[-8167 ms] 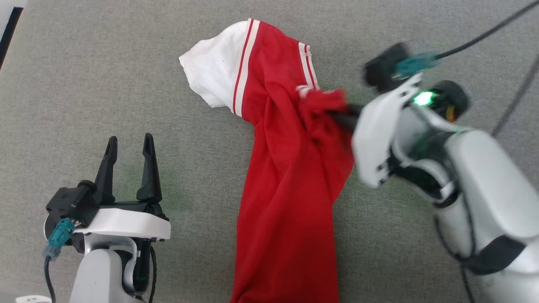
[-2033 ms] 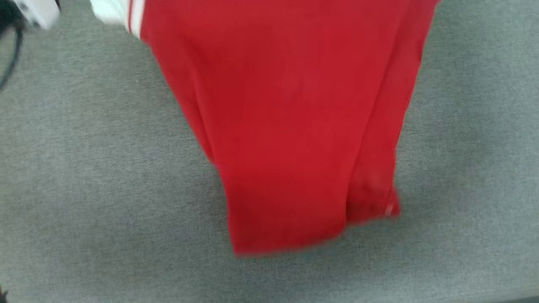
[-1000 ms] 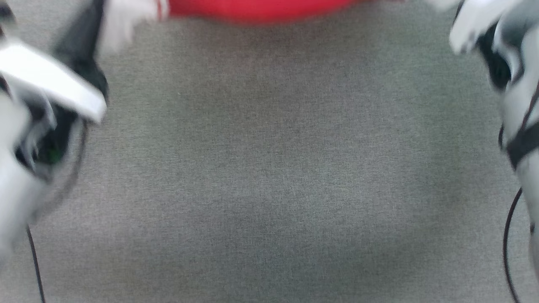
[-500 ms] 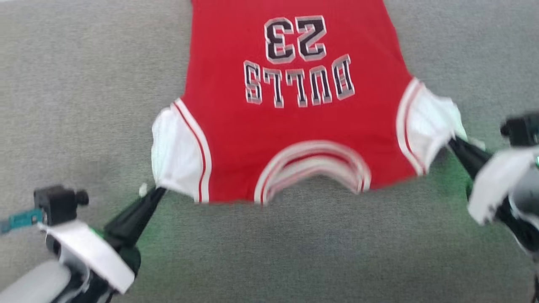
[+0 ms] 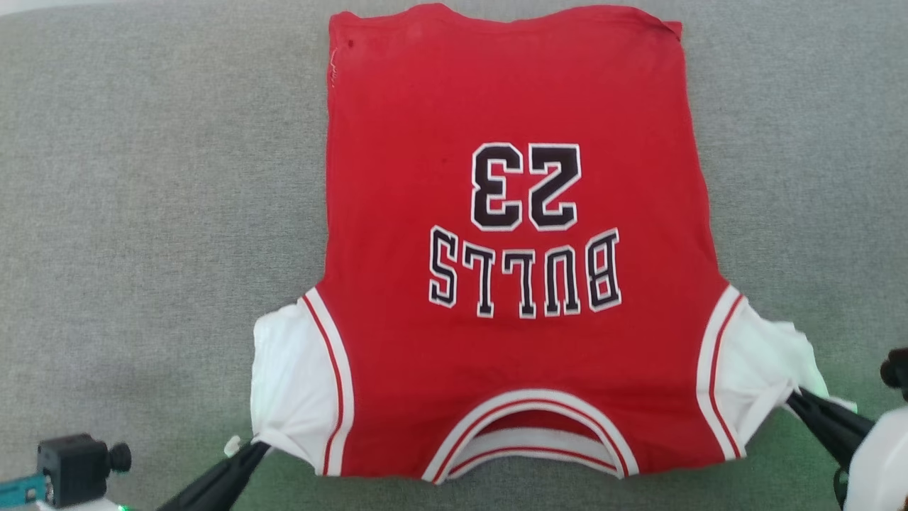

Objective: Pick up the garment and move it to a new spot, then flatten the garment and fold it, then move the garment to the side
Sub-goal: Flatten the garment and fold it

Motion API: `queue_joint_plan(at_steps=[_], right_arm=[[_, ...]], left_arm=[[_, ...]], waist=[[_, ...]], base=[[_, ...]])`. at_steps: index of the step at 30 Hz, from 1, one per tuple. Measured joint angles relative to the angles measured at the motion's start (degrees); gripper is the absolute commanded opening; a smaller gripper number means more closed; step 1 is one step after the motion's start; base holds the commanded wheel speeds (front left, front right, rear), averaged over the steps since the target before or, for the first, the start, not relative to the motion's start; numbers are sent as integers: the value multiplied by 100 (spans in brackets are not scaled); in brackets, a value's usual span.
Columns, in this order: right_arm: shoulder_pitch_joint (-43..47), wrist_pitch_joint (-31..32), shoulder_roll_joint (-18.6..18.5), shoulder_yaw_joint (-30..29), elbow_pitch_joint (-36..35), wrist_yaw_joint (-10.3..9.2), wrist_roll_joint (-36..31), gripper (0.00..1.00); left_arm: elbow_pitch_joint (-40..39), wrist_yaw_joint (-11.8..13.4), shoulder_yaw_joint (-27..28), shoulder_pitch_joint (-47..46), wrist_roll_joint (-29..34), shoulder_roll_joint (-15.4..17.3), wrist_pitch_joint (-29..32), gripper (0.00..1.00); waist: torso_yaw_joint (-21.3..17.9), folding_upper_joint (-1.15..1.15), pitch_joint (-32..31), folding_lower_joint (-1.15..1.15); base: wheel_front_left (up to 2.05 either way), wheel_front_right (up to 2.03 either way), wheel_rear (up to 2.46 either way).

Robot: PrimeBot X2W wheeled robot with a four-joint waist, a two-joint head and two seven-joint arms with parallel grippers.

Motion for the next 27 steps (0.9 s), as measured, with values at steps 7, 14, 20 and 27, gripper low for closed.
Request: queue_joint_plan(at_steps=[7, 14, 20, 27], right_arm=[[316, 517, 134, -125, -430, 0, -137, 0], [47, 595, 186, 303, 60, -1, -288, 0], [-160, 456, 104, 258, 109, 0, -428, 100], [-1132, 1044, -207, -593, -491, -7, -528, 100]], left_arm=[[-249, 0, 60, 296, 158, -167, -1, 0], [267, 0, -377, -156, 257, -608, 59, 0], [453, 0, -621, -360, 257, -668, 56, 0], [349, 0, -631, -488, 408, -519, 25, 0]], waist=[[42, 0, -4, 0], [83, 0, 8, 0], [63, 0, 28, 0], [109, 0, 173, 0]], base=[[0, 0, 0], [0, 0, 0], [0, 0, 0], [0, 0, 0]])
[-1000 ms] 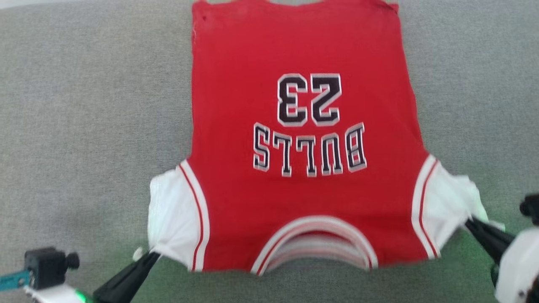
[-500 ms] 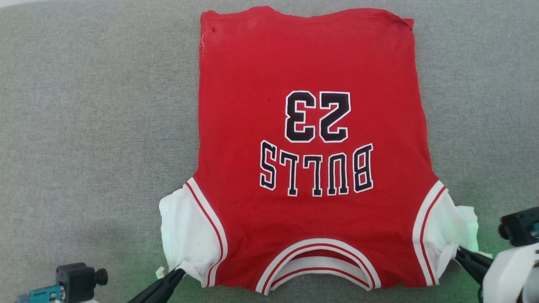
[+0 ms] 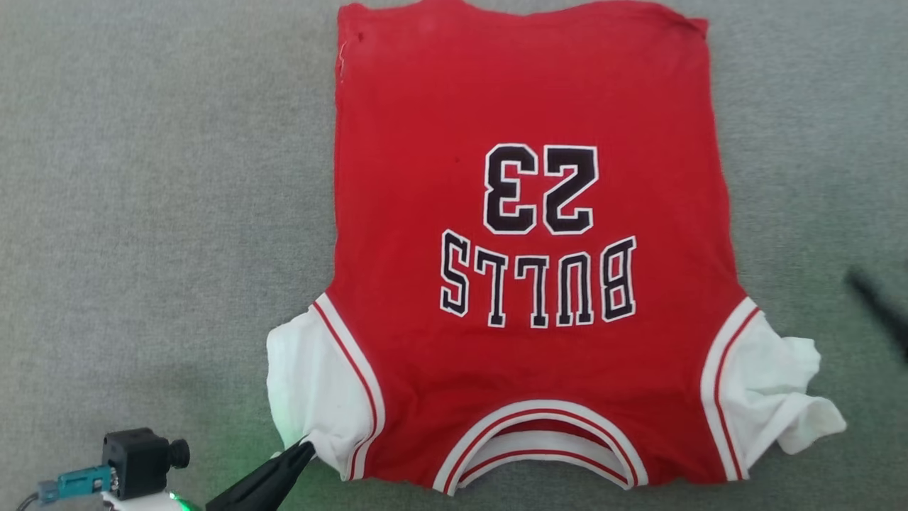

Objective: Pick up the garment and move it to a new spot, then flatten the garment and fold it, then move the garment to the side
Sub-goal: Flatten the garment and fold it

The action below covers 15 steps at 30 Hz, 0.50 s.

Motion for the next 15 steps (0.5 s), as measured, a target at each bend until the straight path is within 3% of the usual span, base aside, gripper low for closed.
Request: queue_joint_plan(at_steps=[3, 4, 8, 9, 15], right_arm=[[-877, 268, -142, -44, 89, 0, 0, 100], [-1639, 358, -185, 67, 419, 1, -42, 100], [-3187, 475, -79, 595, 1471, 0, -460, 100], [-3187, 475, -79, 595, 1471, 0, -460, 100], [-4842, 600, 276, 1084, 3370, 1, -1136, 100]], left_arm=[[-143, 0, -21, -142, 111, 29, -1, 0], [-214, 0, -47, -286, 164, 27, 0, 0], [-315, 0, -125, -504, 348, 32, 7, 0], [-315, 0, -125, -504, 348, 32, 7, 0], [-541, 0, -190, -818, 453, -78, 1, 0]], waist=[[83, 0, 118, 0], [163, 0, 213, 0], [343, 0, 430, 0], [343, 0, 430, 0], [637, 0, 809, 0]], base=[[0, 0, 0], [0, 0, 0], [0, 0, 0], [0, 0, 0], [0, 0, 0]])
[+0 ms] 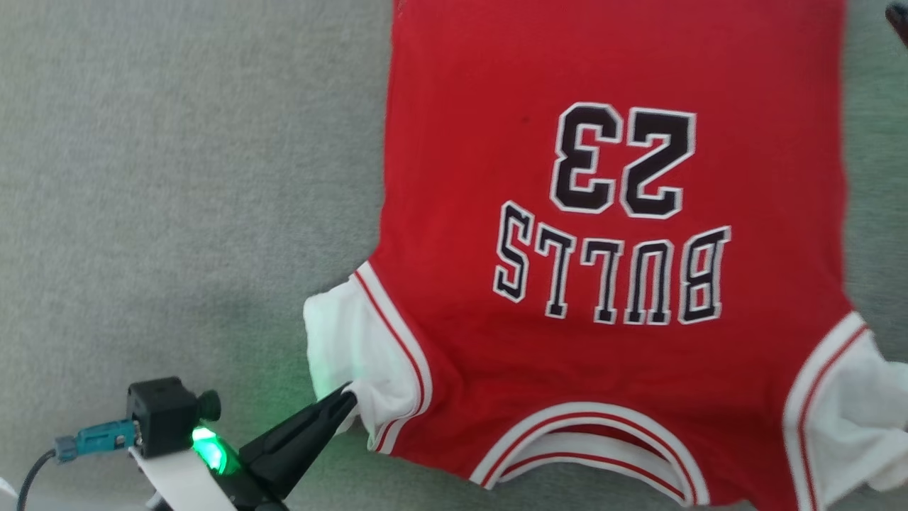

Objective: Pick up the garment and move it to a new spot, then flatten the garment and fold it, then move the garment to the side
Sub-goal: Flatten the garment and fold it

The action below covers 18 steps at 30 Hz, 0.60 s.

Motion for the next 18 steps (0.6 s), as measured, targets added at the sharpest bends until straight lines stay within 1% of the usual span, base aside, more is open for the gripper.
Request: queue_joint_plan(at_steps=[4, 7, 9, 11, 13, 14, 15, 16, 18], right_arm=[[-715, 21, 282, -58, 1022, -1, -202, 100], [-1099, 112, 403, -32, 1553, 0, -355, 100], [-1251, 175, 421, 44, 1803, 0, -501, 100], [-1463, 210, 332, 294, 1927, 0, -656, 100], [-1582, 199, 332, 255, 2070, 0, -689, 100], [-1625, 180, 333, 264, 2120, 0, -697, 93], [-1669, 163, 332, 280, 2168, 0, -704, 45], [-1686, 120, 339, 297, 2216, 0, -705, 2], [-1706, 40, 378, 371, 2313, 0, -698, 0]], left_arm=[[-66, 0, -85, -208, 68, -36, -2, 0], [-90, 0, -108, -314, 83, -33, -18, 0], [-93, 0, -109, -382, 85, -31, -19, 0], [-98, 0, -107, -400, 83, -38, -19, 0], [-104, 0, -97, -445, 85, -58, -20, 0], [-113, 0, -78, -463, 85, -77, -20, 0], [-121, 0, -68, -470, 85, -101, -21, 0], [-119, 0, -69, -470, 85, -118, -21, 0], [-109, 0, -57, -471, 85, -152, -21, 0]], waist=[[208, 0, 258, 0], [334, 0, 461, 0], [404, 0, 583, 0], [461, 0, 688, 0], [501, 0, 765, 0], [516, 0, 786, 0], [526, 0, 799, 0], [524, 0, 800, 0], [503, 0, 772, 0]], base=[[0, 0, 0], [0, 0, 0], [0, 0, 0], [0, 0, 0], [0, 0, 0], [0, 0, 0], [0, 0, 0], [0, 0, 0], [0, 0, 0]])
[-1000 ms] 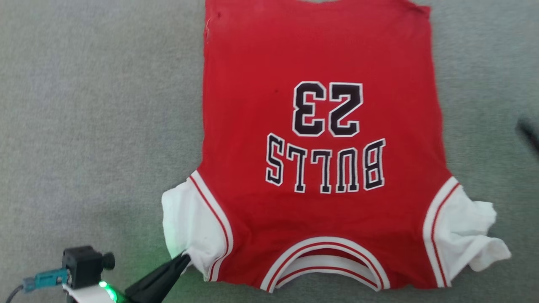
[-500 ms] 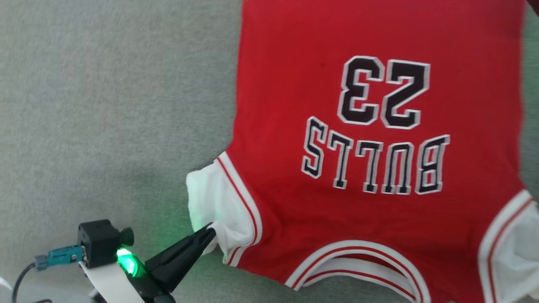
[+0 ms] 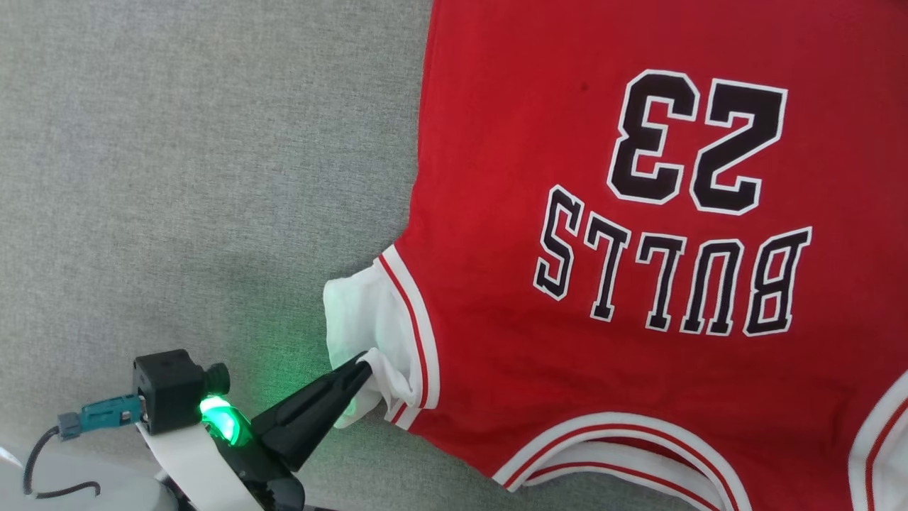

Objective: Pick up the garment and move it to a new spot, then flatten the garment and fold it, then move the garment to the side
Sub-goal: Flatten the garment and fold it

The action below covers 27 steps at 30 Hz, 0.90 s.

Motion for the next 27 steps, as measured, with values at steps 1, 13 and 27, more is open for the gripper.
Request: queue_joint_plan(at_steps=[1, 13, 27], right_arm=[[-1, -46, 34, 34, 34, 0, 29, 0], [1165, -511, -486, 749, -546, 1, 1170, 0], [5663, 1177, -1574, 364, -4183, 0, 3183, 0]], left_arm=[[21, 0, 4, 0, 1, -3, 0, 0], [463, 0, 458, 375, -127, -161, -5, 0], [798, 0, 923, 1023, -142, -392, -5, 0]], waist=[[-18, 0, -26, 0], [-271, 0, -939, 0], [-764, 0, -1985, 0]], base=[[0, 0, 0], [0, 0, 0], [0, 0, 0]])
